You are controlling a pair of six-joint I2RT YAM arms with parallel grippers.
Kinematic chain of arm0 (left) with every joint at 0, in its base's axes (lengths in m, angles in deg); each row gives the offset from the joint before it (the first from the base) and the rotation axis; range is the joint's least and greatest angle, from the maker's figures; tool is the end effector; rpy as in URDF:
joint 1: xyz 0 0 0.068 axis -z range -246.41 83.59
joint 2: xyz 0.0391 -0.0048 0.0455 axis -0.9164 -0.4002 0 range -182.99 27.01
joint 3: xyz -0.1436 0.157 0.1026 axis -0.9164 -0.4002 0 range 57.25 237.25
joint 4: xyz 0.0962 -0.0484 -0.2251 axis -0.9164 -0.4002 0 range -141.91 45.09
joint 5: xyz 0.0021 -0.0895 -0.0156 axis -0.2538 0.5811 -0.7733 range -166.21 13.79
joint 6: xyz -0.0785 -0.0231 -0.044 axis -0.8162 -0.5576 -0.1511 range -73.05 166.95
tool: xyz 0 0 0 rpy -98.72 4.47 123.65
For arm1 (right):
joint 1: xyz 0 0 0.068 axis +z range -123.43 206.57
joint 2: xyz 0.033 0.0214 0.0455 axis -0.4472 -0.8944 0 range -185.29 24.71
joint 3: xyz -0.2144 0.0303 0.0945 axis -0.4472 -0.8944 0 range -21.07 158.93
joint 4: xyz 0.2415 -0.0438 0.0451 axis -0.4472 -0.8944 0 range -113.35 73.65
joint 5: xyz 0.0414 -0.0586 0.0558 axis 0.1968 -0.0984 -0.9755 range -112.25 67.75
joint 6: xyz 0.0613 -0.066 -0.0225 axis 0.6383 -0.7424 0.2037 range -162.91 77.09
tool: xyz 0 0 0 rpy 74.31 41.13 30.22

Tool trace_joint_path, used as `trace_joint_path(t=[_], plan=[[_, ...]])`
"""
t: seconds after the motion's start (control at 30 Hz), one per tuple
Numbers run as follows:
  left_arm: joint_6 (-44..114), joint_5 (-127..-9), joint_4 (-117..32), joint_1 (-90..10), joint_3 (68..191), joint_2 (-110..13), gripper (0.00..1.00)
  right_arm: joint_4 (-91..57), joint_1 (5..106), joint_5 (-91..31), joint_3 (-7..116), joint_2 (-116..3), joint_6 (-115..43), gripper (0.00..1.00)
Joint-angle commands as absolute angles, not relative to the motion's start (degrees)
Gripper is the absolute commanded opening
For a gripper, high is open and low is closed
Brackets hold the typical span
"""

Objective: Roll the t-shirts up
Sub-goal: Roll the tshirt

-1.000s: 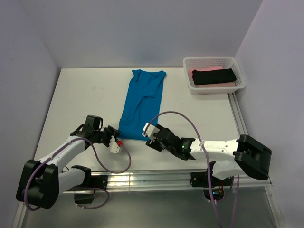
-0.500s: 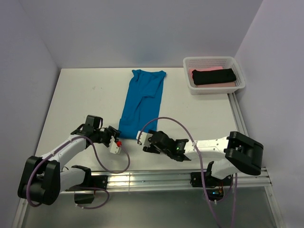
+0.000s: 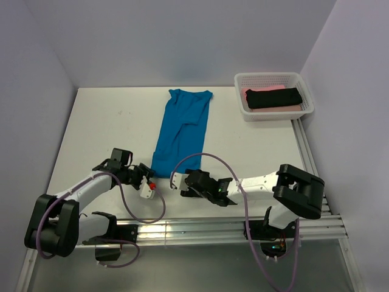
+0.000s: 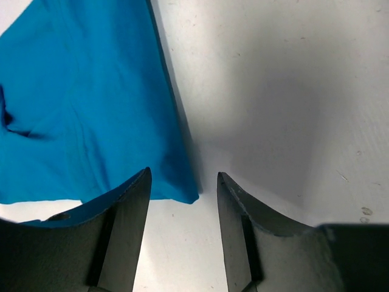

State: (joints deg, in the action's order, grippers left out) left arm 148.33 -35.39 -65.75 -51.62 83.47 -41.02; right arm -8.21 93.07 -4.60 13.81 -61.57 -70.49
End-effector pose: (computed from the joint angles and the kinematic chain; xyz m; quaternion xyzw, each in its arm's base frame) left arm 0.1906 -0.1068 0.0909 0.8166 0.4115 -0.0946 0.3936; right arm 0.1463 0.2732 0.0897 -0.6224 0.6627 -0.0021 0.4165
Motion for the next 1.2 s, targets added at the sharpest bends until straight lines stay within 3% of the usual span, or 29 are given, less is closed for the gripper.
trace_joint_path(t=[0.0,0.93,1.03,1.17], plan=[[150.22,-34.55,-66.54,-51.82,83.97,-41.81,0.54,-6.6,93.36,-2.82,16.2,-62.92,-72.62,0.63],[147.32,-38.68,-57.39,-51.73,84.59,-48.66,0.47,-6.95,92.48,-3.61,17.43,-64.85,-74.11,0.51],[147.23,-39.38,-57.3,-51.47,84.59,-49.54,0.36,-7.65,92.31,-4.05,17.87,-65.12,-74.29,0.45],[147.32,-39.91,-58.27,-51.2,85.55,-50.68,0.14,-8.35,92.13,-4.75,18.22,-65.12,-74.29,0.28]])
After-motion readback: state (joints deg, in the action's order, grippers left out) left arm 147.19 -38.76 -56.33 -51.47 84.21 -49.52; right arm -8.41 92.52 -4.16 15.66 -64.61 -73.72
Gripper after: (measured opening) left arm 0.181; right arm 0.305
